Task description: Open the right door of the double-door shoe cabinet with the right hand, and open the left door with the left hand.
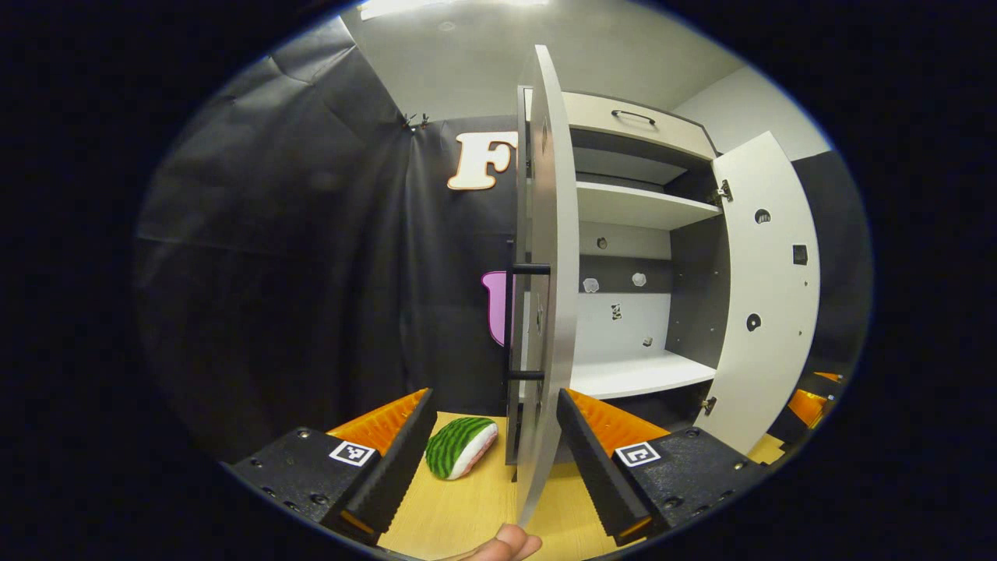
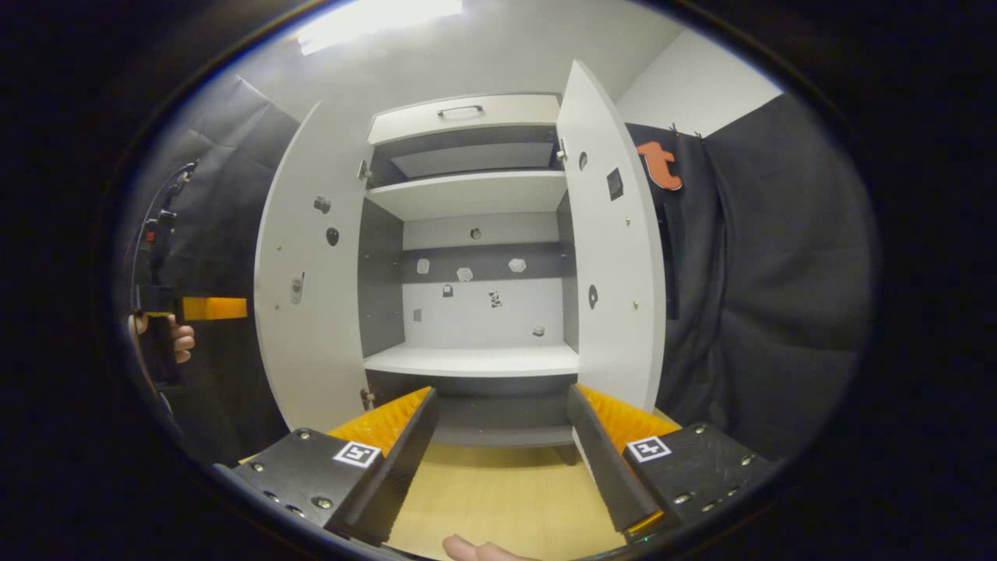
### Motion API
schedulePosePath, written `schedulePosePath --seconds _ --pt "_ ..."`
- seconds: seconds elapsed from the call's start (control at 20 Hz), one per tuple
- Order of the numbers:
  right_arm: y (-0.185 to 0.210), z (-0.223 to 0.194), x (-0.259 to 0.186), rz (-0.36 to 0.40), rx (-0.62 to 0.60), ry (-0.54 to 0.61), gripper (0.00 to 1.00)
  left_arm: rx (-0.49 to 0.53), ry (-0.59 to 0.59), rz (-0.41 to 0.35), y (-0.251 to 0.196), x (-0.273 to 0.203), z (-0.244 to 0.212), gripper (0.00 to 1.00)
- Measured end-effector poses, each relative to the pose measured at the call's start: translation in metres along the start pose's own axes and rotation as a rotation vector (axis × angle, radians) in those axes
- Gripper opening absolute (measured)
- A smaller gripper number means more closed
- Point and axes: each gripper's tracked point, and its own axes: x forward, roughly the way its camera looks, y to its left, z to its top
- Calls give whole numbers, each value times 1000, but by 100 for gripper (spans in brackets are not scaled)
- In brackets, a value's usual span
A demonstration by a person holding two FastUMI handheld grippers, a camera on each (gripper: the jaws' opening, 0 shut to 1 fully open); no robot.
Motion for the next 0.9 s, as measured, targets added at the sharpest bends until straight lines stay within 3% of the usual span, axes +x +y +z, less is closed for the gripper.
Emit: schedulePosePath --seconds 0.2,0.25,0.5,0.6,0.65,0.75,0.9 --pt "-10 1 -6 -13 39 -12 95 13 -6 17 -23 -23 -11 97" --pt "-14 1 -8 -20 38 -15 99 27 -14 7 -33 -27 -12 96" --pt "-24 3 -18 -29 48 -34 99 73 -74 9 -79 -48 -18 96" --pt "-28 3 -21 -31 41 -38 95 71 -80 -8 -100 -53 -23 96" --pt "-30 2 -22 -37 37 -41 99 63 -78 -17 -110 -56 -26 96" --pt "-32 -1 -25 -39 35 -40 95 43 -76 -42 -130 -59 -31 96" --pt "-32 0 -30 -29 32 -42 99 11 -64 -80 -152 -63 -39 96"
